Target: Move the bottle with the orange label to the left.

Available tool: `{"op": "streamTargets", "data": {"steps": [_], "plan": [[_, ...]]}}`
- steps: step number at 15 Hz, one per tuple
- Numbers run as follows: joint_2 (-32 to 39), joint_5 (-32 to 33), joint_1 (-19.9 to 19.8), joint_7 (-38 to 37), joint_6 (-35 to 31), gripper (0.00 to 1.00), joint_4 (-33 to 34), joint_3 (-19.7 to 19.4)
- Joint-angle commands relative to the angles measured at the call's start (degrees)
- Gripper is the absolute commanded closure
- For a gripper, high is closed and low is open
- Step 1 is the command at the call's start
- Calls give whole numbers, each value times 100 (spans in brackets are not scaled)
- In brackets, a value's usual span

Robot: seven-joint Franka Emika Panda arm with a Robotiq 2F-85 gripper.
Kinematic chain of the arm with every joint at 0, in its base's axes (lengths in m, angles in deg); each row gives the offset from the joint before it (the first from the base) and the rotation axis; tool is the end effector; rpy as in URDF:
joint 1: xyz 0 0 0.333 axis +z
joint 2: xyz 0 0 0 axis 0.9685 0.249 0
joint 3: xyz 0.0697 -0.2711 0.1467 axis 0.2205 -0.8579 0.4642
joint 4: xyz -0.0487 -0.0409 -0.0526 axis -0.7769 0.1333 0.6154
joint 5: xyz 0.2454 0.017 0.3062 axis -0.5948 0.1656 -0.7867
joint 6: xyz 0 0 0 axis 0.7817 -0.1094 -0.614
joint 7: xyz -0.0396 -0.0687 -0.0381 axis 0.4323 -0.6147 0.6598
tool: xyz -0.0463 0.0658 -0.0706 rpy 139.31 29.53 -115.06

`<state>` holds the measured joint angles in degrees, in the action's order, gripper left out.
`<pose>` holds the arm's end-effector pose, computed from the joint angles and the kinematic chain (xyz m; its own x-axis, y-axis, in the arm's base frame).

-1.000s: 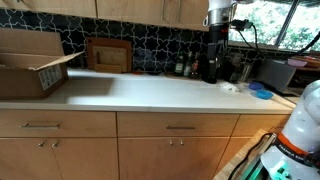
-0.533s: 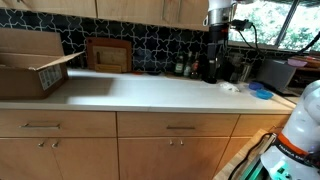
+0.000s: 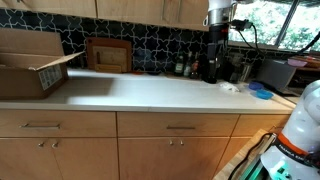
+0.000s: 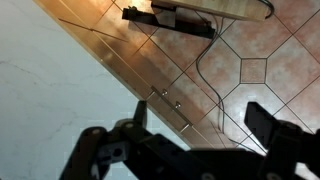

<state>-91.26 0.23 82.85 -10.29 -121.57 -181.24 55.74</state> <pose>0.3598 0.1360 0.5263 0.9658 0.2055 -0.1582 0.2215 -0.9709 0.0912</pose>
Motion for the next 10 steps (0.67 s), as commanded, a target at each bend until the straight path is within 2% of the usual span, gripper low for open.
{"op": "streamTargets", "data": {"steps": [1,6,10], "plan": [[217,228,-71,-130,-435,0,42,-79],[815,719,-562,-170,-1858,0,-56,-551],[1261,646,-974,-245,-2928,0,-295,-1090]]}}
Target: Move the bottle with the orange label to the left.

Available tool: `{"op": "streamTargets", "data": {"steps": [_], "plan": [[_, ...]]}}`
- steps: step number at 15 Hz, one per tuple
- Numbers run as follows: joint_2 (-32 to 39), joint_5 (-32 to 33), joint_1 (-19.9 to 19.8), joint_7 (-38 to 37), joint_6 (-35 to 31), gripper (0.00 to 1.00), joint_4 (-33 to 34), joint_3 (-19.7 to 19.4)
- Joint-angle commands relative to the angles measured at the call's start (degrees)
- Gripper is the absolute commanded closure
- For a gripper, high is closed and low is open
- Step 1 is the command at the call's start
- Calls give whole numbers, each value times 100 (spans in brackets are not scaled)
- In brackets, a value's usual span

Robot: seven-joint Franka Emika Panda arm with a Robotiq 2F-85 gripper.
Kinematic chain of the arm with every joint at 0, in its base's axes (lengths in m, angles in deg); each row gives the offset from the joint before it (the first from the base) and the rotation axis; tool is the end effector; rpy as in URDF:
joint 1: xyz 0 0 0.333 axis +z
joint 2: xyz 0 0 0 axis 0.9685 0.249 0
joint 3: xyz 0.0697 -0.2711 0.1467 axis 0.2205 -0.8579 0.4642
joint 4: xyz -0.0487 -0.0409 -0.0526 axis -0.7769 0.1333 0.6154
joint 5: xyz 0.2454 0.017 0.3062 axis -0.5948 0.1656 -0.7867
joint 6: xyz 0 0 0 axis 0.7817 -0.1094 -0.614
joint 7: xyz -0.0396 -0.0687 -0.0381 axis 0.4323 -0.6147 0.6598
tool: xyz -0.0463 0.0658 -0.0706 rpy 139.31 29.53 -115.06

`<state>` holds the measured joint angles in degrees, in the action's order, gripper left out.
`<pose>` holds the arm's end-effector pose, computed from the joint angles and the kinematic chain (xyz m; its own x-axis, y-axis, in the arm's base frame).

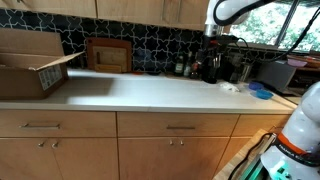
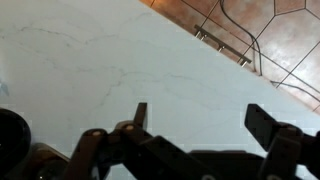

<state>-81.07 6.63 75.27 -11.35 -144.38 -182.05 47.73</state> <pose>0.4551 0.0232 0.4820 0.9985 -0.0001 0.0553 -0.0056 -0.9950 0.0998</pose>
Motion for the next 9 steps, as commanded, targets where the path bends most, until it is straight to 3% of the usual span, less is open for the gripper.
{"op": "streamTargets", "data": {"steps": [1,3,9], "plan": [[320,-60,-297,-124,-983,0,-319,-419],[457,-31,-453,-186,-1727,0,-546,-588],[1202,473,-1074,-1765,-4050,0,-863,-664]]}}
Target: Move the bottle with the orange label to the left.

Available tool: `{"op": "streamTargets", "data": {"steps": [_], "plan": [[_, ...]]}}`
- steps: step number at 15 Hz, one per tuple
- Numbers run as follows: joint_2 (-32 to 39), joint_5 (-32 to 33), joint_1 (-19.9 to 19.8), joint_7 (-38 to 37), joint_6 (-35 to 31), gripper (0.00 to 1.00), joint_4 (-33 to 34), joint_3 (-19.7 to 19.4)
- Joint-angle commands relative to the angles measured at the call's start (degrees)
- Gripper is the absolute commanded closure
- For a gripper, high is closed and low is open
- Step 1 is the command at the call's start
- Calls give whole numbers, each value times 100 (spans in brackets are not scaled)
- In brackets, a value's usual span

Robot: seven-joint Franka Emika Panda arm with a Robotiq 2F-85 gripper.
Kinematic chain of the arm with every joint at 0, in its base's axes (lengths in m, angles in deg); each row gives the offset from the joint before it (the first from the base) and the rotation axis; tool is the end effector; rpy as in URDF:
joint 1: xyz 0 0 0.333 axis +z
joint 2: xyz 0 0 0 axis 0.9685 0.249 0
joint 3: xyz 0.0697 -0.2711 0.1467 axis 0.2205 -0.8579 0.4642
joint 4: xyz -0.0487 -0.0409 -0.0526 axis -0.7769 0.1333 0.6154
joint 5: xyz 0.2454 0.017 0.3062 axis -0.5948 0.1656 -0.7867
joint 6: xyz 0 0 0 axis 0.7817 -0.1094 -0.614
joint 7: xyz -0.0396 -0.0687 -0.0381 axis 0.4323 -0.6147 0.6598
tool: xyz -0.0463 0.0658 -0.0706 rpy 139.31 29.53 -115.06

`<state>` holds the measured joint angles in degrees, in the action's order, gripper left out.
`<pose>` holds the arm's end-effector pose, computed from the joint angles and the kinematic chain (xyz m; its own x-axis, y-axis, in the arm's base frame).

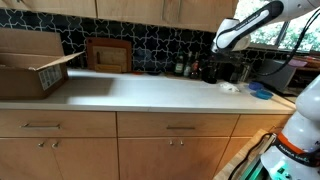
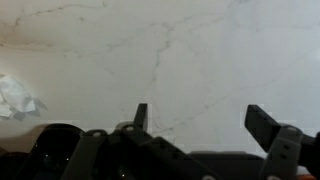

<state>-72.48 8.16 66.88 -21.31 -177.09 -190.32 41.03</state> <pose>0.4810 -0.0975 0.4022 0.8758 -0.3561 0.3258 -0.3747 -0.9271 -0.0062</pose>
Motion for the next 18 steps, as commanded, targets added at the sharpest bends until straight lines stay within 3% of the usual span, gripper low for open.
{"op": "streamTargets", "data": {"steps": [1,2,3,10,11,14,18], "plan": [[519,352,-299,-1065,-972,0,73,-2],[636,555,-383,-1440,-1168,0,142,15],[372,231,-203,-816,-865,0,15,-54],[615,379,-252,-1241,-1102,0,164,-90],[717,845,-433,-1704,-1150,0,254,7],[1273,1537,-474,-2448,-1448,0,754,40],[2135,3374,-319,-3954,-1883,0,1714,-334]]}}
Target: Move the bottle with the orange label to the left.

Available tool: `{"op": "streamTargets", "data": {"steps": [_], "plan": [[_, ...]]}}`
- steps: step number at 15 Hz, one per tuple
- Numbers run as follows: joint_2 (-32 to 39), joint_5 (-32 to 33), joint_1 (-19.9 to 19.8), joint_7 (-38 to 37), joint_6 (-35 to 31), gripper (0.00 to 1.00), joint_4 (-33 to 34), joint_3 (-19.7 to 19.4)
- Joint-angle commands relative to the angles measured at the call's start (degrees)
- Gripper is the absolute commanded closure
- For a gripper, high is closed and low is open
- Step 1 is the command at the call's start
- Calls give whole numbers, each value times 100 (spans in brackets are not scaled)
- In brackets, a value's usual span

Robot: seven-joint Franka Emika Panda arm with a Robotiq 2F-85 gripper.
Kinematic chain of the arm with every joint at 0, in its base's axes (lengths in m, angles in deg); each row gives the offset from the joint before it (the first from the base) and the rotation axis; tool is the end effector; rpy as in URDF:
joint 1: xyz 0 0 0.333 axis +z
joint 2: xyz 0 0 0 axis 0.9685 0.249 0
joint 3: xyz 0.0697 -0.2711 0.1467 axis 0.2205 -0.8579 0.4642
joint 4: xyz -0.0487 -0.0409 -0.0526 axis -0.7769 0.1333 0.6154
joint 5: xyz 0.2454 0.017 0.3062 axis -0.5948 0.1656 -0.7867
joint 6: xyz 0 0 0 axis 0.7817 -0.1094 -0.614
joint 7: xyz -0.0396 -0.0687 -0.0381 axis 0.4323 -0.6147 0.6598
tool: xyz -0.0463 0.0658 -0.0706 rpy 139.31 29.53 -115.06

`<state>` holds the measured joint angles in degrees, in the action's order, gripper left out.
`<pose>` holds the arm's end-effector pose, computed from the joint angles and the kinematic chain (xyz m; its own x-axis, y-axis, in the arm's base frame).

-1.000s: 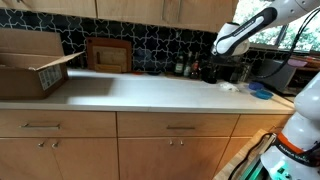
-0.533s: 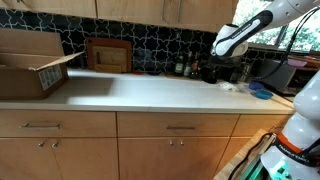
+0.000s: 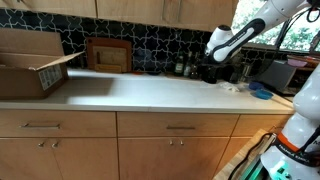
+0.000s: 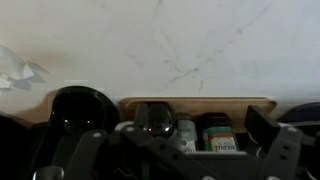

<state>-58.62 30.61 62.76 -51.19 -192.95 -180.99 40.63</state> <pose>0.5451 -0.1299 0.3794 0.6790 -0.4988 0.5388 -0.5681 -0.8218 -0.0448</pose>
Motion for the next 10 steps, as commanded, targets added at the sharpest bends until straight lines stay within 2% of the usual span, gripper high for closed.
{"op": "streamTargets", "data": {"steps": [1,2,4,10], "plan": [[963,1591,146,-1437,-339,0,1028,-397],[1180,2030,235,-1866,-340,0,1323,-574],[1565,2471,346,-2455,-287,0,1780,-780],[2545,2974,556,-3265,-376,0,2783,-1114]]}}
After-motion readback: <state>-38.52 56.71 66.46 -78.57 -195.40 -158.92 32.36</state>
